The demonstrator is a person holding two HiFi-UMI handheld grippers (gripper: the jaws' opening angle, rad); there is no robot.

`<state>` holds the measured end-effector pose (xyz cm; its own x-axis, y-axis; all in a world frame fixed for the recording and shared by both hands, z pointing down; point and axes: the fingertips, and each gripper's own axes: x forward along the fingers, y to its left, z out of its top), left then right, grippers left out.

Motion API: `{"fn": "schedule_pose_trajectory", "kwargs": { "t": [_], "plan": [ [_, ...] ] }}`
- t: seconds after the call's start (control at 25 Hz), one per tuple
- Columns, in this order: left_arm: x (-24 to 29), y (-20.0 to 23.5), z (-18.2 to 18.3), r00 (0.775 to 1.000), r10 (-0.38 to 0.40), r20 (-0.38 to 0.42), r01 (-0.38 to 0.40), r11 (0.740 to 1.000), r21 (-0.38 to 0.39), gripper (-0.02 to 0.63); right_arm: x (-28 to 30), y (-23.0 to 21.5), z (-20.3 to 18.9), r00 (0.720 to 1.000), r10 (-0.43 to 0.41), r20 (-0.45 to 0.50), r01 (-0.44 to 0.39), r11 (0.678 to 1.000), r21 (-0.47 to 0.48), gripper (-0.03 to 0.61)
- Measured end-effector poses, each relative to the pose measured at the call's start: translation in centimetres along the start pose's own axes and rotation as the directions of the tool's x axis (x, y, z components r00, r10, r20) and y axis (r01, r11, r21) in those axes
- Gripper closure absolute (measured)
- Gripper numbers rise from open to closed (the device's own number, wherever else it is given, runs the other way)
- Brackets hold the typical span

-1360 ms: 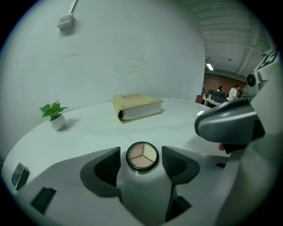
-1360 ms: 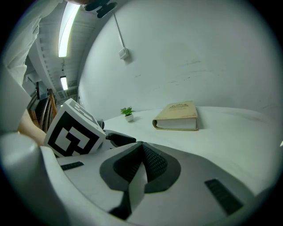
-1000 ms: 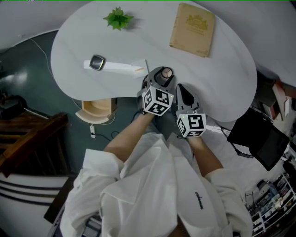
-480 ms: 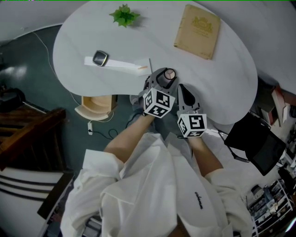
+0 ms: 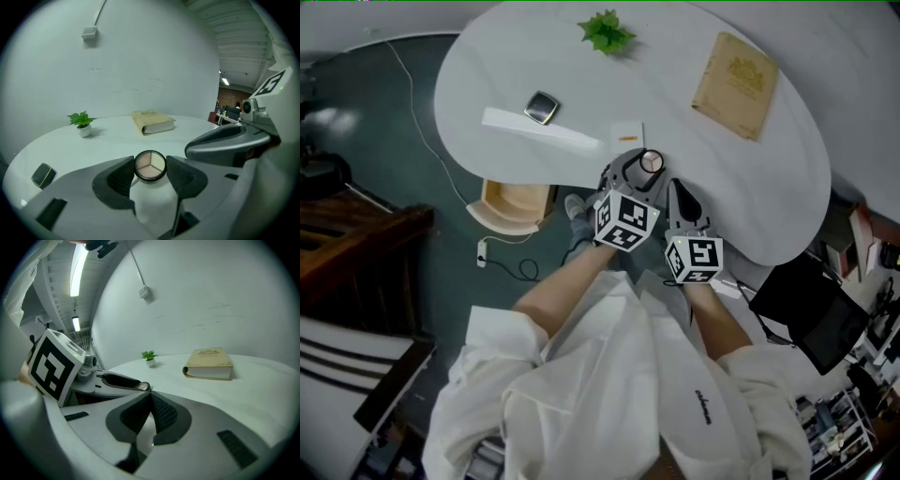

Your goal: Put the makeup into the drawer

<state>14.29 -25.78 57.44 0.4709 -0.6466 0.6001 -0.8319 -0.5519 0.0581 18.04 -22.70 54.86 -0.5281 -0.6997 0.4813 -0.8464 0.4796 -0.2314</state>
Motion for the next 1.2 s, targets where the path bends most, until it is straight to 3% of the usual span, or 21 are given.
{"fn": "schedule_pose_trajectory", "kwargs": {
  "t": [0.6,0.92,1.2],
  "plan": [
    [-13.7,11.4,-6.2,0.987,0.157,0.019,-0.153,0.979,-0.135,0.387,5.7,16.3,-0.4,0.982,0.177,-0.073,-0.181,0.981,-0.068,0.561],
    [-21.3,15.8,-12.0,0.97,0.243,-0.003,-0.239,0.952,-0.193,0.387,8.0,26.6,-3.0,0.938,0.319,-0.139,-0.337,0.932,-0.132,0.561],
    [-25.8,18.7,-17.7,0.961,0.272,-0.047,-0.276,0.938,-0.208,0.387,9.5,32.1,-6.1,0.908,0.364,-0.205,-0.4,0.899,-0.177,0.561]
  ]
}}
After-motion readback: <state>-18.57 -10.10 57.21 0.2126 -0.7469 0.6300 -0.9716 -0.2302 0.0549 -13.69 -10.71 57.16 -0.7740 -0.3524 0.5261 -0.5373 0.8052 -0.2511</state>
